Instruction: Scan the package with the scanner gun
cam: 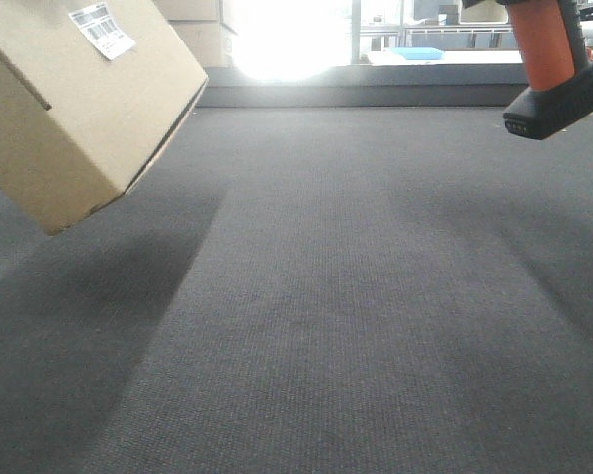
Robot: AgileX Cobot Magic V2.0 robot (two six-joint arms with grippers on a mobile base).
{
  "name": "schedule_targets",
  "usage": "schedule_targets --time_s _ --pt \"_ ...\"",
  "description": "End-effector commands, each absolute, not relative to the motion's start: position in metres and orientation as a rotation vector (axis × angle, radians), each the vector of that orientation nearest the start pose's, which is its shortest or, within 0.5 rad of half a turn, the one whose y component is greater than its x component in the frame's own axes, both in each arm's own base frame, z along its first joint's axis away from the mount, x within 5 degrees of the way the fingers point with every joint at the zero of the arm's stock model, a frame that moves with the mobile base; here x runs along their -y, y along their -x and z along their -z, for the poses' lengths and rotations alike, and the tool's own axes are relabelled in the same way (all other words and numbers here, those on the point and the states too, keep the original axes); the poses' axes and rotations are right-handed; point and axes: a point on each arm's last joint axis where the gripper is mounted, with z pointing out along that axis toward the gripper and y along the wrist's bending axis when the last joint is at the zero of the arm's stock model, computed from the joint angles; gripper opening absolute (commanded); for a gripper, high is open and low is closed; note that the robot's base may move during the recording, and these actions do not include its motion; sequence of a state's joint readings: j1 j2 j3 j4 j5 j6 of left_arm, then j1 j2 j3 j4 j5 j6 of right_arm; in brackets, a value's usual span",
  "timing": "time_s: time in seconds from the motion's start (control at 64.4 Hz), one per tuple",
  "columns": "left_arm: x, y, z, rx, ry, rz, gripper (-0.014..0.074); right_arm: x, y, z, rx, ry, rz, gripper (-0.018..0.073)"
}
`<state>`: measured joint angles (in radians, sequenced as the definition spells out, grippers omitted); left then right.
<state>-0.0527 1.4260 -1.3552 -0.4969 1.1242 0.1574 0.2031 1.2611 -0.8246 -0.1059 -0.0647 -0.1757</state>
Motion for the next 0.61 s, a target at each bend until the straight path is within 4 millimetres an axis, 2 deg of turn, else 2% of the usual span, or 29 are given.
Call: schedule_targets --time_s 0.0,0.59 --pt "0.0554 -0.2825 -0.3679 -2.572 -0.124 0.647 -0.0111 -0.0578 -0.2742 -0.3269 -1.717 0.441 0.051 -0.0154" --pt "0.0555 -0.2820 -0.3677 -2.577 -0.126 0.649 -0.0111 -0.0509 -0.2755 -0.3271 -1.760 0.057 -0.178 -0.0154"
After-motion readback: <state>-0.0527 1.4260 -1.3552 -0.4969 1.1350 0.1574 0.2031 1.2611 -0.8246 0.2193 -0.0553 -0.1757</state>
